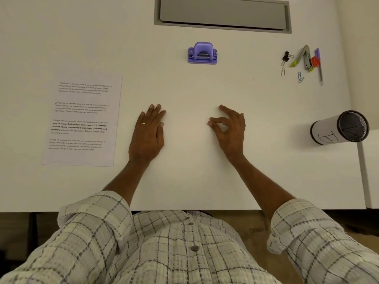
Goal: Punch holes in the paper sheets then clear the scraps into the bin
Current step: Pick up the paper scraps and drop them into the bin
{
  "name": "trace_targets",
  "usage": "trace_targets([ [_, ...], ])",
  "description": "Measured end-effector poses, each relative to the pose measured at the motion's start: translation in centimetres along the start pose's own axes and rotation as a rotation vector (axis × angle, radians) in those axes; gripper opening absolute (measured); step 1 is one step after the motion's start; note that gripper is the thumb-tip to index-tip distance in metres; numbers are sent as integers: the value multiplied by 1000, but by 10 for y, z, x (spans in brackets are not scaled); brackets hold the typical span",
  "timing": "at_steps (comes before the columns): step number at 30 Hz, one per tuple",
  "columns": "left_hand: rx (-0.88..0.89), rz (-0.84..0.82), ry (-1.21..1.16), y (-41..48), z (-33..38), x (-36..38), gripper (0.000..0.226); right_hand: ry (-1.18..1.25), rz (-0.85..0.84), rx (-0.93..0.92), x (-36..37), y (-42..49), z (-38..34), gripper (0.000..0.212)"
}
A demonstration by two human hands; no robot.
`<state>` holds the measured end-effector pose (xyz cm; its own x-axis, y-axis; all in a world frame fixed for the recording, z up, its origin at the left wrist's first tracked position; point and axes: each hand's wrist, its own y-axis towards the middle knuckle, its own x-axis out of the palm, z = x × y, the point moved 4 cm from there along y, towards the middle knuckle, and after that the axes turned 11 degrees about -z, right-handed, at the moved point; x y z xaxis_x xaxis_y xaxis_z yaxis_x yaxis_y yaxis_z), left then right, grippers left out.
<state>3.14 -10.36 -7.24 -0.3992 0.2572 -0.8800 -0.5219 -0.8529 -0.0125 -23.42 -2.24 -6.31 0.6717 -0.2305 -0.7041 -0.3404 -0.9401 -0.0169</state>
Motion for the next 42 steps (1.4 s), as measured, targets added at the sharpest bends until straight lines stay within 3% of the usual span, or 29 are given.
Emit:
trace_targets([
  [13, 7, 4, -4, 0, -1, 1, 45, -280, 27, -92, 4, 5, -15, 10],
  [16, 13, 11, -8, 0, -1, 0, 45, -57, 28, -20, -7, 4, -15, 10],
  [22, 22, 25, -8, -1, -2, 2, 44, 758, 93, 343, -40, 3, 0, 13],
  [25, 18, 19, -6, 0, -4, 2, 44, 845, 10, 406, -42, 1, 1, 7],
  [30, 16, 17, -2, 0, -4, 3, 45, 662, -73, 419, -31, -1, -5, 14],
  [38, 23, 35, -3, -1, -1, 1, 44, -90, -147, 50, -15, 9, -27, 18],
  [42, 24, 51, -12, -1, 0, 1, 43, -283, -186, -83, -6, 8, -34, 22],
])
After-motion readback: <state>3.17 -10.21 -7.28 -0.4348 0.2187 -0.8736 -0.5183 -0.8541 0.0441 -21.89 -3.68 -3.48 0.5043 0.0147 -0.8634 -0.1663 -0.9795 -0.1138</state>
